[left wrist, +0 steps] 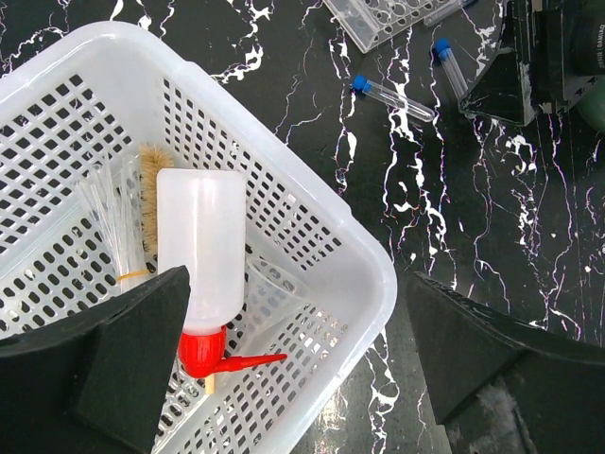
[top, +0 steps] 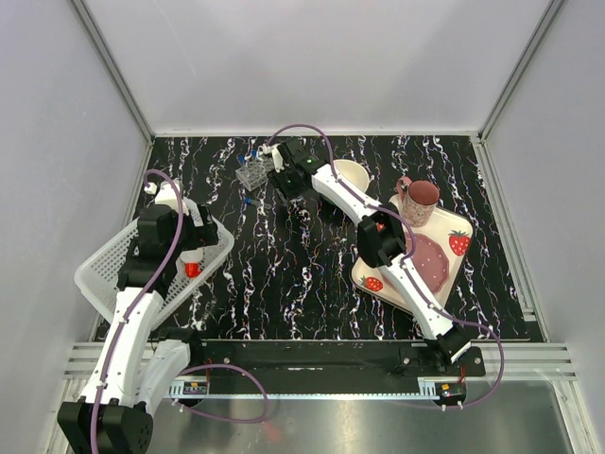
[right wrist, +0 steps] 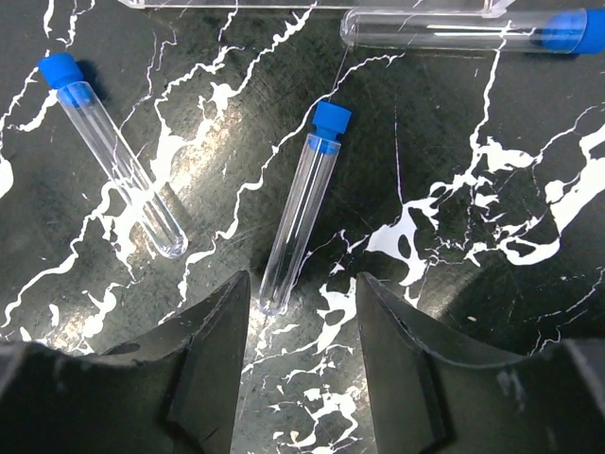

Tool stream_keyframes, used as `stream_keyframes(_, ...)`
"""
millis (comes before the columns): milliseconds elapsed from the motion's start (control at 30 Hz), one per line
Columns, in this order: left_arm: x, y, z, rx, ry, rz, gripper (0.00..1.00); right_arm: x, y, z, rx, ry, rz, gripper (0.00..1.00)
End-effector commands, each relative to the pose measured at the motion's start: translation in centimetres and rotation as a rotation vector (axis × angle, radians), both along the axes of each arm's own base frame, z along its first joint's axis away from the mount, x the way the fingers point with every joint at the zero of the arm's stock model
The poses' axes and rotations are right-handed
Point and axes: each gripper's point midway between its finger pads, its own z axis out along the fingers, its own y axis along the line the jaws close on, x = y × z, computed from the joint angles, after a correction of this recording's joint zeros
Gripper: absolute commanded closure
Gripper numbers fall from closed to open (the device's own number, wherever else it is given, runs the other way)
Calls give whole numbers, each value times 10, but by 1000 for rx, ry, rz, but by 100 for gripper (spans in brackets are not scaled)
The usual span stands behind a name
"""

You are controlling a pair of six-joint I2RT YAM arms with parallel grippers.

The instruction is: Organize the chemistry lab equipment

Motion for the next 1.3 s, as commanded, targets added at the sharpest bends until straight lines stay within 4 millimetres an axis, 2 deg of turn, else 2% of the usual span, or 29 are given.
stream_keyframes(0,4,7,9,25,-34,26,1,10,10,11,49,-34,-20,46)
stream_keyframes(133,4,7,9,25,-34,26,1,7,7,1,32,-13,-32,55)
stream_keyframes(167,4,7,9,24,-32,23,1,8,5,-2,25,-13,-40,60)
stream_keyframes(233,4,2,10,10,-36,4,1,5,2,-8,5,0,-43,63)
stream_keyframes(400,7,-25,7,-70,-20,-126,1,2,-12,-11,-56,7,-59,73)
stream_keyframes(433,8,-27,6,-86,-15,-132,1,1,-13,-3,-52,0,-60,74)
stream_keyframes(500,8,-37,5,-130,5,-164,1,-6,-18,-4,-65,19,-57,76)
stream_keyframes(533,9,-42,7,-172,7,-165,1,-8,-16,10,-43,16,-51,77)
stream_keyframes(600,6,-59,6,-293,32,-199,1,-15,-20,12,-41,35,-44,80)
stream_keyframes(633,6,-66,4,-343,27,-211,1,-17,-18,33,-13,18,-36,80)
stream_keyframes(667,0,-81,7,-419,36,-274,1,-19,-17,40,0,13,-35,80)
stream_keyframes(700,-3,-90,10,-512,47,-272,1,-24,-20,38,-3,25,-33,81)
stream_keyframes(733,-4,-96,12,-563,15,-289,1,-27,-18,63,34,4,-24,80)
stream_keyframes(767,-9,-104,15,-622,16,-321,1,-36,-21,61,35,28,-19,80)
stream_keyframes(800,-12,-108,18,-701,23,-302,1,-38,-20,87,78,0,-12,81)
stream_keyframes(833,-13,-111,21,-737,-14,-317,1,-48,-15,97,120,18,18,81)
stream_keyframes(867,-17,-115,24,-778,-20,-329,1,-61,-16,94,134,59,34,81)
stream_keyframes(900,-19,-118,27,-853,-11,-310,1,-69,-13,103,173,67,59,81)
stream_keyframes(933,-20,-120,26,-887,-33,-319,1,-85,-8,132,246,70,113,81)
stream_keyframes(967,-24,-122,30,-922,-47,-330,1,-100,-11,124,255,117,137,81)
stream_keyframes(1000,-25,-124,32,-994,-32,-310,1,-108,-8,134,301,132,146,81)
stream_keyframes(1033,-27,-125,30,-1026,-48,-316,1,-126,-6,158,365,139,201,81)
stream_keyframes(1067,-28,-125,32,-1059,-55,-313,1,-140,-11,150,368,182,216,82)
stream_keyframes(1100,-30,-127,45,-1124,-90,-330,1,-149,-13,170,411,156,245,82)
stream_keyframes(1133,-32,-127,37,-1157,-80,-323,1,-164,-13,176,448,184,293,82)
stream_keyframes(1167,-34,-127,41,-1182,-96,-327,1,-178,-18,167,446,216,314,82)
stream_keyframes(1200,-35,-127,49,-1222,-118,-338,1,-186,-20,183,479,185,348,83)
stream_keyframes(1233,-36,-126,46,-1239,-115,-333,1,-198,-21,187,508,202,381,83)
stream_keyframes(1267,-37,-127,49,-1248,-124,-337,1,-206,-26,178,498,203,410,83)
